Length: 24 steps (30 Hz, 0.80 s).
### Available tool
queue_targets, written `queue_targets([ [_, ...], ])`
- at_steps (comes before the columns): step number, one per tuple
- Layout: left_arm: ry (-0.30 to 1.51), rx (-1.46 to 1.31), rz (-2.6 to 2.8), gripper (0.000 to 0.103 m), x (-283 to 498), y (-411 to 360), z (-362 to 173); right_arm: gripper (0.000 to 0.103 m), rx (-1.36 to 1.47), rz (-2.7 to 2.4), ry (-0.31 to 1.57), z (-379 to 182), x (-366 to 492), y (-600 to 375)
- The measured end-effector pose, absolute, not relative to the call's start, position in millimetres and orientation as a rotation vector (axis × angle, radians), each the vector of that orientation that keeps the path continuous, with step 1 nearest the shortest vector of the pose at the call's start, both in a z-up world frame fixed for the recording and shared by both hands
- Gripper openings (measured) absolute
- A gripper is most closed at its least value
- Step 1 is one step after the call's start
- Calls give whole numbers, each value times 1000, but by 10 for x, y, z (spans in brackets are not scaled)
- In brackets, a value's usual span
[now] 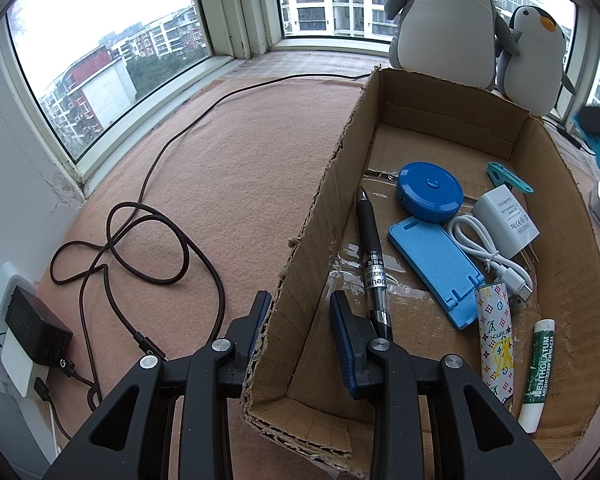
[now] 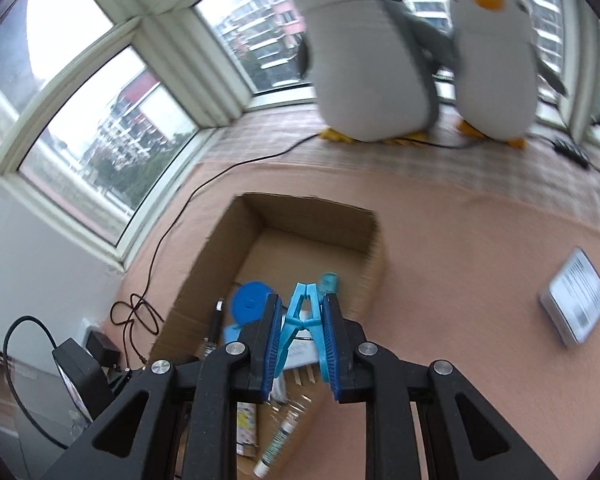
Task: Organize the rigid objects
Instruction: 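Carry the teal clothespin into the box and open the right gripper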
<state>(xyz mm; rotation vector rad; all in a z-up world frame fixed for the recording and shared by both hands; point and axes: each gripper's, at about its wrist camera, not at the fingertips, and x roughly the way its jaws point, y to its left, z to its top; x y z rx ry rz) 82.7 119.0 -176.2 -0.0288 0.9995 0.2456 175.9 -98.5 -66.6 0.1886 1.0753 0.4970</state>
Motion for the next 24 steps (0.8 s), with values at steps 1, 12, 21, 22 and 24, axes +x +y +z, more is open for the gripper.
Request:
queue_targets([
  [1, 999, -29, 246, 32, 829, 1193, -1762, 19, 173, 504, 1073, -662, 1766, -909],
  [12, 998, -30, 246, 32, 831, 1198, -1762, 19, 63, 534, 1087, -853, 1872, -404],
  [21, 998, -30, 246, 32, 833, 1198, -1763, 19, 40, 525, 1105, -944, 1901, -336],
  [22, 998, -30, 246, 32, 829, 1199, -1764, 19, 42, 524, 1107, -948, 1904, -332],
  [24, 998, -30, 246, 32, 832, 1197, -1764, 19, 40, 522, 1105, -947, 1906, -320],
])
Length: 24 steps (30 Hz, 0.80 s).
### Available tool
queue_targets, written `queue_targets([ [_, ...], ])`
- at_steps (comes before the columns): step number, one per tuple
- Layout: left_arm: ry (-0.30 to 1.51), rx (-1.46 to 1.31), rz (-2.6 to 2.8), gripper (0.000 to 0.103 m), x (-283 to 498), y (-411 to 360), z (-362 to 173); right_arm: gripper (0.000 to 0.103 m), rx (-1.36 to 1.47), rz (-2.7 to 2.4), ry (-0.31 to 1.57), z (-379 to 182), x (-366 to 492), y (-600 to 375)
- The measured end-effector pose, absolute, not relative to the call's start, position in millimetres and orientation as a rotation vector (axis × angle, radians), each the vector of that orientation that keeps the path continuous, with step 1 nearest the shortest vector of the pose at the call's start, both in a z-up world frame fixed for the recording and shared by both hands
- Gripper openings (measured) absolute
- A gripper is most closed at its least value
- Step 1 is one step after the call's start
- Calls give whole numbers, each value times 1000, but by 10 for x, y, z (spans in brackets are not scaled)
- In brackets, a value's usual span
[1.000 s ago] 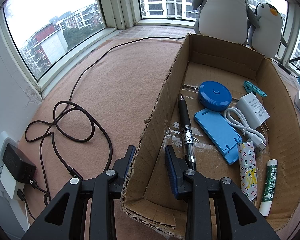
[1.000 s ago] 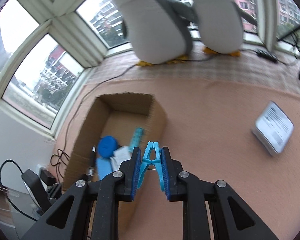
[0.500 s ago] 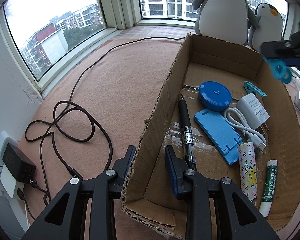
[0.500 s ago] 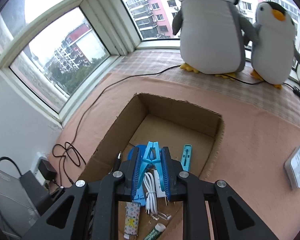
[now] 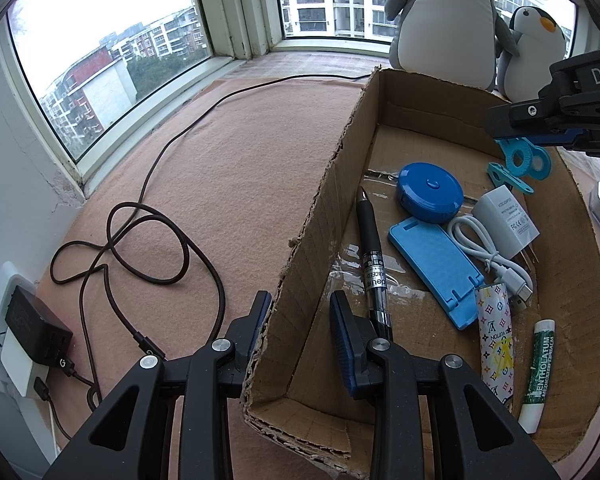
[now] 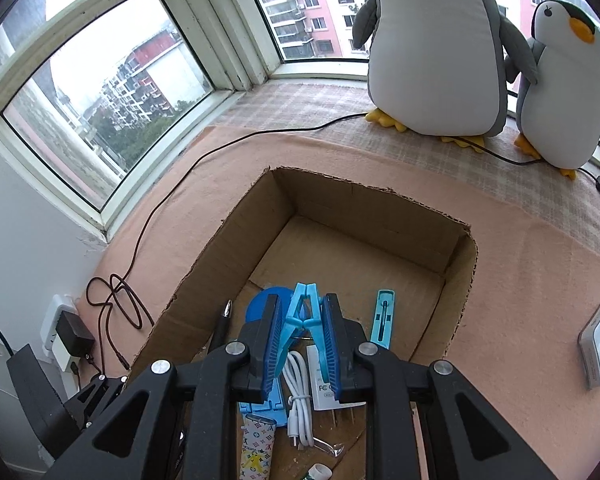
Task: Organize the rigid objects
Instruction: 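Carry the teal clothespin into the box and open the right gripper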
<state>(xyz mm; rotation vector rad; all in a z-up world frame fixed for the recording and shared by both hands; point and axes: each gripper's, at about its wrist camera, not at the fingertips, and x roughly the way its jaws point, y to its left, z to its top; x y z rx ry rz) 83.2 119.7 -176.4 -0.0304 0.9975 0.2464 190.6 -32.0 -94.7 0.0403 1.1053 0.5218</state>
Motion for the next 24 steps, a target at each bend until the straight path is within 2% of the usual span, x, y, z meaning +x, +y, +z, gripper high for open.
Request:
queue_targets([
  [8, 997, -30, 246, 32, 829, 1198, -1765, 21, 45, 522, 1103, -955, 1906, -321],
  [12, 997, -30, 246, 32, 827, 1198, -1766, 47, 59, 518, 1091, -931, 1909, -348],
  [24, 997, -30, 246, 32, 827, 1197, -1767, 51, 86, 512, 1042, -778, 1783, -611],
])
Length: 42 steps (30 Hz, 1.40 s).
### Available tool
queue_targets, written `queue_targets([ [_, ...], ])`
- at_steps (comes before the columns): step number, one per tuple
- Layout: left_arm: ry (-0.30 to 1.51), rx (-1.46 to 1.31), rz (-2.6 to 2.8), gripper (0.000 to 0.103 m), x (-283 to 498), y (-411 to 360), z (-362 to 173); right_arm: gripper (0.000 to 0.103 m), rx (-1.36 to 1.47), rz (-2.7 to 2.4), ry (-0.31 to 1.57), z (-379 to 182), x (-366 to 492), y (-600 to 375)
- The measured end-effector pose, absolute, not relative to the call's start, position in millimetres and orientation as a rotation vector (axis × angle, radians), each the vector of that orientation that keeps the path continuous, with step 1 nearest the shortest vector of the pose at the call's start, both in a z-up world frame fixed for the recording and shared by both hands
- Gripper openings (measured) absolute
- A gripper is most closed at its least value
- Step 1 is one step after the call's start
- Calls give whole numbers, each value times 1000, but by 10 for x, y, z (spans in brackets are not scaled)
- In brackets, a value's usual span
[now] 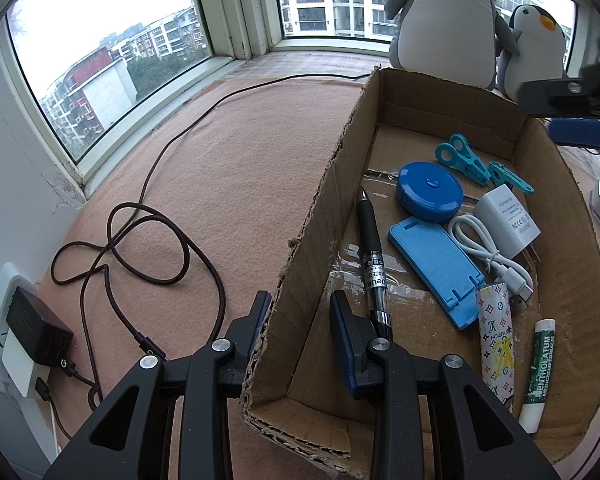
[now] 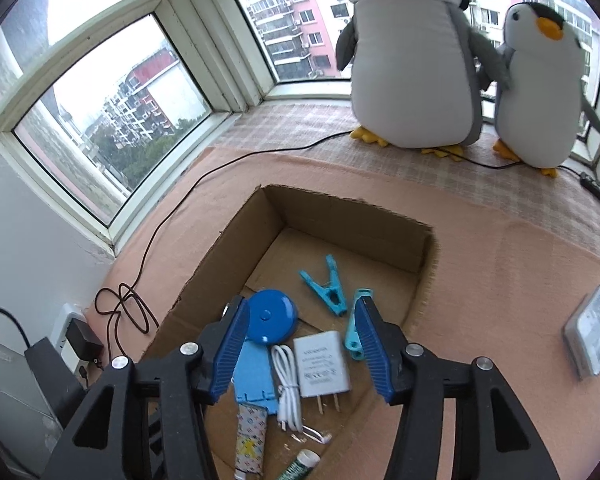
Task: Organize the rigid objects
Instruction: 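Carry the teal clothespin into the box and open the right gripper, then return the right gripper to the pile and grasp the silver square box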
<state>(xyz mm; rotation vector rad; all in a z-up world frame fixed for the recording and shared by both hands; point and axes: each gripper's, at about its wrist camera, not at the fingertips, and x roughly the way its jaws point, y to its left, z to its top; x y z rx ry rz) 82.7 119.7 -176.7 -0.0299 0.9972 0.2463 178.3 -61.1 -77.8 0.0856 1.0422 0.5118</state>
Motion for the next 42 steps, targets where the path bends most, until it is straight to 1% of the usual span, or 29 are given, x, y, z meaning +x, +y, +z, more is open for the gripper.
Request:
queue_targets([
  [8, 997, -29, 247, 32, 826, 1199, -1767, 53, 87, 491, 983, -621, 1562, -1017],
  [13, 998, -26, 247, 32, 819, 1210, -1767, 54, 158, 456, 951, -601, 1458, -1462],
  [15, 998, -25, 247, 32, 820, 1213, -1767, 60, 188, 431, 942, -602, 1436, -1644],
  [19, 997, -26, 248, 32, 813, 1227, -1770, 65, 241, 353, 947, -655, 1396, -2081],
  [21, 997, -25, 248, 32, 812, 1226, -1770, 70, 252, 306, 951, -700, 1378, -2289],
  [25, 997, -23, 247, 32, 804, 1224, -1768, 72, 229, 210, 984, -845, 1361, -2641],
  [27, 998, -21, 248, 32, 800, 1230, -1769, 74, 243, 172, 1006, -936, 1370, -2812],
  [34, 999, -16, 251, 32, 805, 1199, -1772, 74, 396, 74, 1062, -1176, 1454, -3182],
  [42, 998, -16, 251, 32, 802, 1203, -1773, 75, 516, -77, 1086, -1285, 1701, -3249],
])
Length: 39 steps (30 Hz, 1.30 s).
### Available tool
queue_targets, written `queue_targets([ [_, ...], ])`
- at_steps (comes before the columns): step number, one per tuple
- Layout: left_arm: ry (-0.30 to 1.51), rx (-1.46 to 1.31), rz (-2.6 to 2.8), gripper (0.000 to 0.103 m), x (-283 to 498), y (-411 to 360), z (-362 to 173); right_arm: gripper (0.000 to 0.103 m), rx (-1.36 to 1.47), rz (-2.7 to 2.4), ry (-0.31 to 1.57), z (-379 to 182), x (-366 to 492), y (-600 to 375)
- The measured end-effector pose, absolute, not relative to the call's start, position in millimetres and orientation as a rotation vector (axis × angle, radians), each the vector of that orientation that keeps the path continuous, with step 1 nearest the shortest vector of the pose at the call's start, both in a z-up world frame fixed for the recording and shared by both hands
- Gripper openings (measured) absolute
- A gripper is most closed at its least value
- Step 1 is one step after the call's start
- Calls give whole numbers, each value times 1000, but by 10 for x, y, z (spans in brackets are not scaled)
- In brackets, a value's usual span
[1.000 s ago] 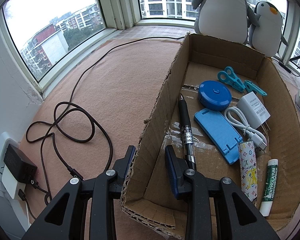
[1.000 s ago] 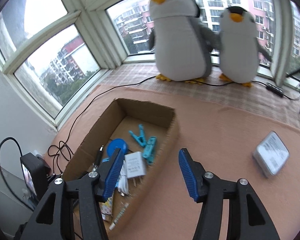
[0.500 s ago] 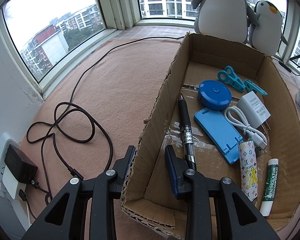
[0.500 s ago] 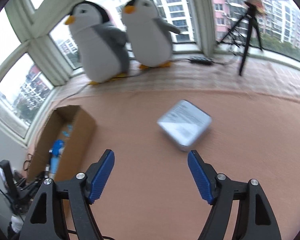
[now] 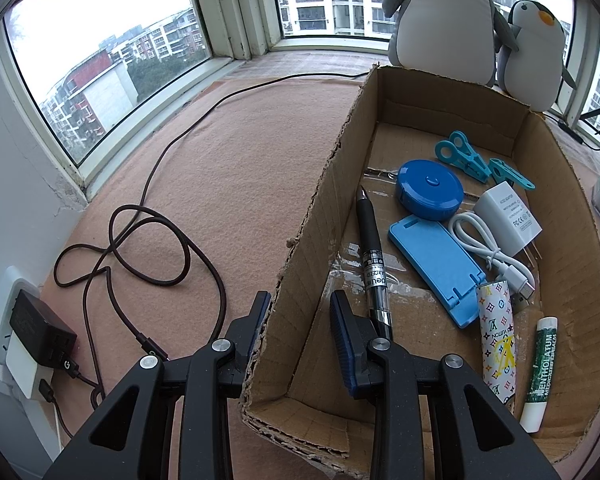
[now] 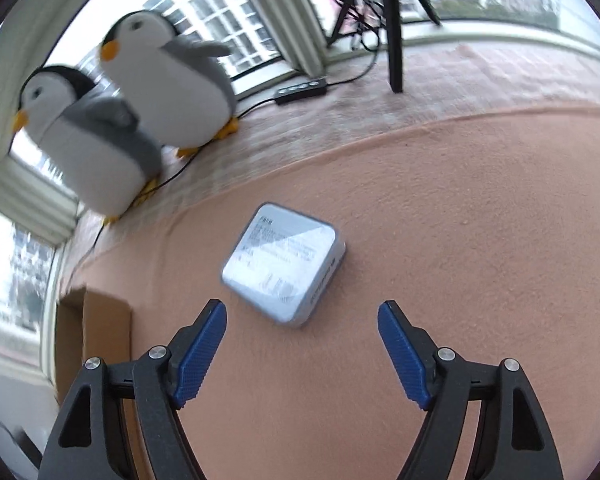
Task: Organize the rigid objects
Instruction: 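Return the right gripper to the pile and grasp the silver square box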
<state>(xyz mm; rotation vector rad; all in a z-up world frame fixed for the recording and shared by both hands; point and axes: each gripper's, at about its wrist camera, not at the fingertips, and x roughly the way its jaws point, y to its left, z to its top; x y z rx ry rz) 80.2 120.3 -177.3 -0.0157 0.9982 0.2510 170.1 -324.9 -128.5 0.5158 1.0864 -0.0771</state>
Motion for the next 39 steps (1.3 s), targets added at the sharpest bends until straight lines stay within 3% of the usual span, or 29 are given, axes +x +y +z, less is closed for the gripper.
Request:
queue_targets([
  [21, 995, -9, 253, 32, 807, 1176, -1768, 75, 503, -224, 1198, -1469, 2305, -3027],
  [39, 992, -6, 254, 32, 812, 1167, -1763, 75, 230, 39, 1262, -1529, 2410, -2625],
])
